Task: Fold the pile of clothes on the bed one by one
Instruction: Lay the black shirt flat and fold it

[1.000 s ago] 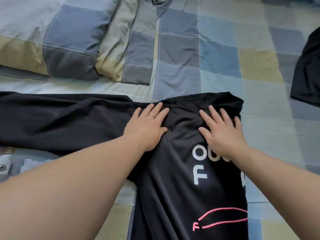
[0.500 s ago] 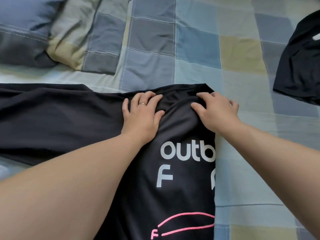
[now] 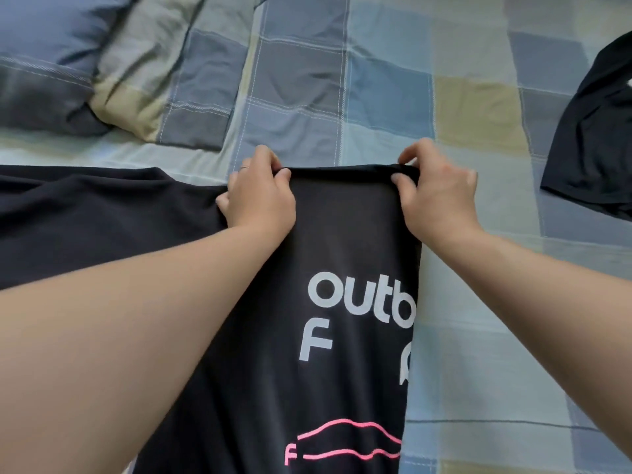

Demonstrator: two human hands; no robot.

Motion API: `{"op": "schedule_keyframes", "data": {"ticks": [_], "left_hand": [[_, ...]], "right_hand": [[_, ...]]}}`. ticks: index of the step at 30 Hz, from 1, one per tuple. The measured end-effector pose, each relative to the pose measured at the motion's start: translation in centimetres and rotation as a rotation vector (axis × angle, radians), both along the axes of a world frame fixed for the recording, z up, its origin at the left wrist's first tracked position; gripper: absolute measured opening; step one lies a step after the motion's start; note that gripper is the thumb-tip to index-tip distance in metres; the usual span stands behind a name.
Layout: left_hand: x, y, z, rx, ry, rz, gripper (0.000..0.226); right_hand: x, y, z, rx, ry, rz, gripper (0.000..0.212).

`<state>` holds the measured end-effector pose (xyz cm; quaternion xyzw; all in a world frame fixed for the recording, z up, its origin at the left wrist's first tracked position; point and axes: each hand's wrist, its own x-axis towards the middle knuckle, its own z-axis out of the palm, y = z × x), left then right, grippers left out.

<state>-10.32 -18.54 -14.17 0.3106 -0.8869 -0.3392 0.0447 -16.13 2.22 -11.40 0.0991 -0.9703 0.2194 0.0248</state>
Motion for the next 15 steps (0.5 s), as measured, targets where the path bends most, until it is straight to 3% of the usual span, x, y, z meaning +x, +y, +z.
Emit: {"op": "schedule_keyframes", "data": {"ticks": [3, 5, 7, 9, 15], "left_hand": [[0.2, 1.2, 0.1, -0.343, 0.006, 0.004, 0.009], [1.4, 1.5, -0.8, -0.526, 0.076, -0.229, 0.02], [2.7, 1.2, -2.5, -0.55, -0.012, -0.46, 0.037], [3.6, 0.2, -4.0, -0.527, -0.112, -0.496, 0.051], [3.0, 0.4, -4.8, -0.552, -0.118, -0.478, 0.056]], "right_hand": [[-0.3, -1.0, -0.4, 0.148, -0.088, -0.072, 0.036], [1.4, -1.1, -0.9, 0.193, 0.021, 0.08, 0.048], [3.5, -0.6, -2.0, 0.258, 0.065, 0.317, 0.052], [4.6, -0.2, -3.6, 0.391, -0.057, 0.435, 0.055], [2.3, 0.5, -7.1, 0.311, -0.122, 0.366, 0.068]]}}
